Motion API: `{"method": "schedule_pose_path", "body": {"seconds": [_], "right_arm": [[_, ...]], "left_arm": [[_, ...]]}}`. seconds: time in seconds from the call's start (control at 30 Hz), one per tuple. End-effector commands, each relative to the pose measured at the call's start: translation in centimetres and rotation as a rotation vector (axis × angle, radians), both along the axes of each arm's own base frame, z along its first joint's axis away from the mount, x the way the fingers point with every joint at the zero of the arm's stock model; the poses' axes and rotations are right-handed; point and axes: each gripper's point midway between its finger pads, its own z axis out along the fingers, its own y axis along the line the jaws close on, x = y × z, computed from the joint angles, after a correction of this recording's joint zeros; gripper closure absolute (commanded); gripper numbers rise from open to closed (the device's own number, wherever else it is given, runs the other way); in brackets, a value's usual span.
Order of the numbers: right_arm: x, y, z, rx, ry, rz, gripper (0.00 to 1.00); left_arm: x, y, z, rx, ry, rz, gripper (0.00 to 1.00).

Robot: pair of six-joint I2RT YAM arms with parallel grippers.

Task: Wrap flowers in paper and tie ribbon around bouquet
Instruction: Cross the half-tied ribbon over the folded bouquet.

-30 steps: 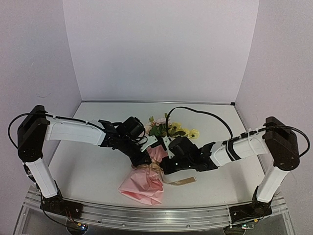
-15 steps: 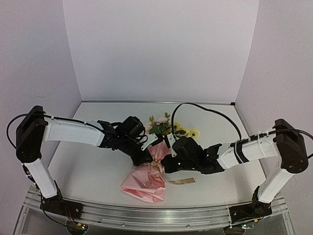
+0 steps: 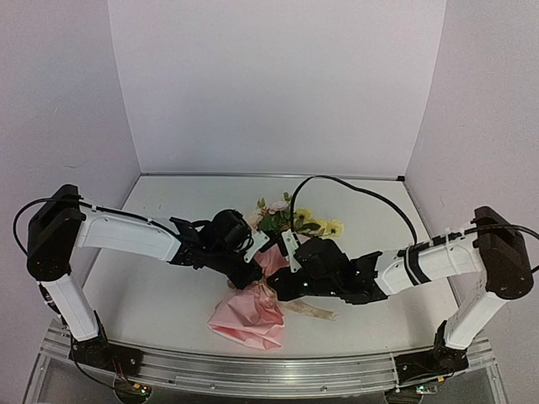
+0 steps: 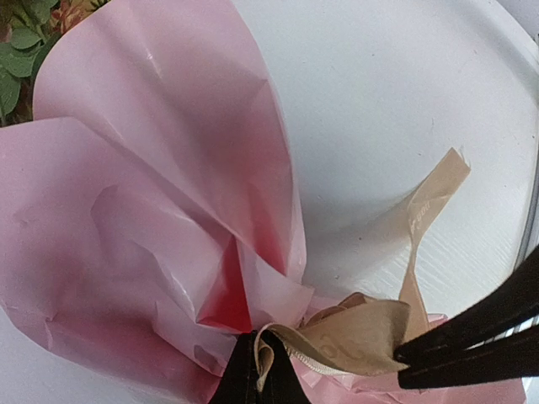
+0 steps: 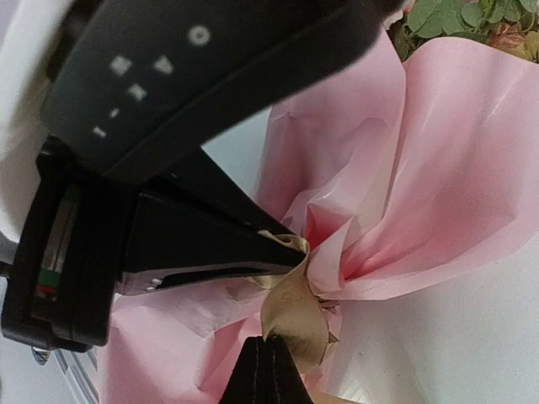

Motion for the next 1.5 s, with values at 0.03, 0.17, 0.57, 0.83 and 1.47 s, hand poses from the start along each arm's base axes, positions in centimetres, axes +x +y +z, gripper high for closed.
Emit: {"method": "schedule_pose_path", "body": {"seconds": [0.03,0.17,0.57,0.83,1.47], "right_arm": [[-1.0,1.7,0.1,0.058,0.039,0.058,1.0],[-1.4,2.4,-0.7,0.061,0.076,0.081,1.0],[0.5,2.7,-2.5,0.068,0.111,-0.06,1.0],[1.8,1.7,-2.5,0.043,0.092,-0.159,1.0],[1.4,1.9,-2.3,0.021,0.092,-0.156,1.0]], "left_arm": [[1.3,-0.6,2.0,-0.09,-0.064,0.107,1.0],[1.0,-0.7,2.2,-0.124,-0.05,0.12,1.0],[-1.7,-0.7,2.0,-0.179,0.034,0.047,1.0],[-2.2,-0.1,1.1,-0.128,0.072,0.048,0.98],[-1.3,-0.3,1.7,-0.178,0.109,0.082,0.74]]}}
